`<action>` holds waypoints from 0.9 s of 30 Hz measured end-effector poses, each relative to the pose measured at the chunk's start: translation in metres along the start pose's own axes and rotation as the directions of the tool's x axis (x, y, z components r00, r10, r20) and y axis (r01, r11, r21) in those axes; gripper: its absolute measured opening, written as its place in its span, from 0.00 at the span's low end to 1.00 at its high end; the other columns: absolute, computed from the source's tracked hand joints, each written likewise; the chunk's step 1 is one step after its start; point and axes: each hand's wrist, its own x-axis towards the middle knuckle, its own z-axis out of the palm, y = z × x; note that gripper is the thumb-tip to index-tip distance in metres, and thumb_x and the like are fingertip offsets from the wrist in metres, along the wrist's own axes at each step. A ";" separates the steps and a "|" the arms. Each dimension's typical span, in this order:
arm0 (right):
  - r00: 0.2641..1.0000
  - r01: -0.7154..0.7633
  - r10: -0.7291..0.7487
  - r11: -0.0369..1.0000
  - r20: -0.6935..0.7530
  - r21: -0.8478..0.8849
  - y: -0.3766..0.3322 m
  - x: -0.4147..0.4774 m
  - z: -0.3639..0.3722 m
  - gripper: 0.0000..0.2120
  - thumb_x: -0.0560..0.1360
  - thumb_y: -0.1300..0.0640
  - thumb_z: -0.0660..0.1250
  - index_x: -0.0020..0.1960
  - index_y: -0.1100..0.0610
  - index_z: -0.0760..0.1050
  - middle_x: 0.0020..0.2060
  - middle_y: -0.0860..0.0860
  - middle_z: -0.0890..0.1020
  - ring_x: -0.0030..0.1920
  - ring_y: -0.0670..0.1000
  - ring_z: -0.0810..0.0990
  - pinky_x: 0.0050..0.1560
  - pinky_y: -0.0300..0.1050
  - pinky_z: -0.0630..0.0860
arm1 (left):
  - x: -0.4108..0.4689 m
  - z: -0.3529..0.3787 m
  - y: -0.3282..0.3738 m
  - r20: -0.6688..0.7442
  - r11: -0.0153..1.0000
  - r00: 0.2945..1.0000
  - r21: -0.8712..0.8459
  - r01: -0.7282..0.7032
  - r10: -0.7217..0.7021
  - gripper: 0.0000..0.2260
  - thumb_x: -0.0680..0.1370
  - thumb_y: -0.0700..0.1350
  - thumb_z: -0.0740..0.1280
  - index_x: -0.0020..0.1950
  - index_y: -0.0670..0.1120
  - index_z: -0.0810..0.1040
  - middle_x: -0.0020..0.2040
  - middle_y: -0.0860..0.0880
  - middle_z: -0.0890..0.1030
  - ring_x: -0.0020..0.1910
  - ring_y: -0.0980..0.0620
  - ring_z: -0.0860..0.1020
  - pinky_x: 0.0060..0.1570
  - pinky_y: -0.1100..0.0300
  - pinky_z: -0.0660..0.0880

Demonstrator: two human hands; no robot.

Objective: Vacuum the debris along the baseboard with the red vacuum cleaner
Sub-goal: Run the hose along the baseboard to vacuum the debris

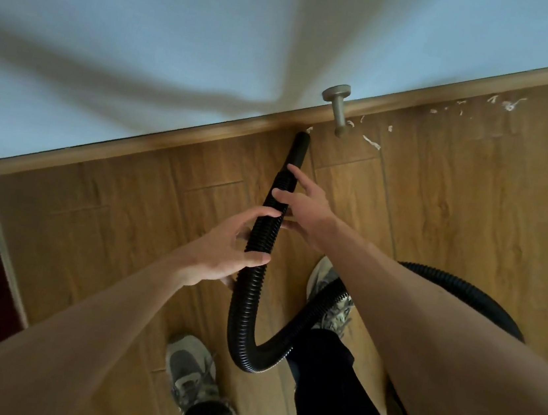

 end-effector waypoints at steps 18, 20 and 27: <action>0.999 -0.001 0.008 0.992 -0.054 0.127 -0.015 -0.001 -0.049 0.31 0.79 0.66 0.65 0.76 0.42 0.64 0.60 0.52 0.79 0.53 0.51 0.82 0.44 0.46 0.82 | 0.034 0.022 0.038 0.052 0.988 0.994 0.123 -0.097 0.091 0.28 0.77 0.39 0.71 0.69 0.64 0.68 0.58 0.54 0.77 0.56 0.53 0.79 0.53 0.49 0.81; 0.998 0.002 0.006 0.990 -0.056 0.142 -0.018 0.001 -0.053 0.31 0.80 0.66 0.65 0.76 0.42 0.64 0.58 0.50 0.79 0.54 0.51 0.81 0.43 0.45 0.81 | 0.038 0.022 0.044 0.062 0.986 0.994 0.131 -0.100 0.092 0.28 0.77 0.39 0.71 0.69 0.64 0.68 0.58 0.53 0.77 0.56 0.53 0.79 0.52 0.50 0.82; 0.999 0.009 -0.001 0.986 -0.047 0.166 -0.029 0.006 -0.068 0.32 0.80 0.66 0.64 0.77 0.42 0.62 0.57 0.51 0.78 0.54 0.53 0.81 0.47 0.50 0.83 | 0.049 0.025 0.061 0.078 0.983 0.994 0.162 -0.085 0.074 0.27 0.78 0.39 0.70 0.70 0.63 0.67 0.59 0.55 0.76 0.52 0.55 0.79 0.34 0.64 0.79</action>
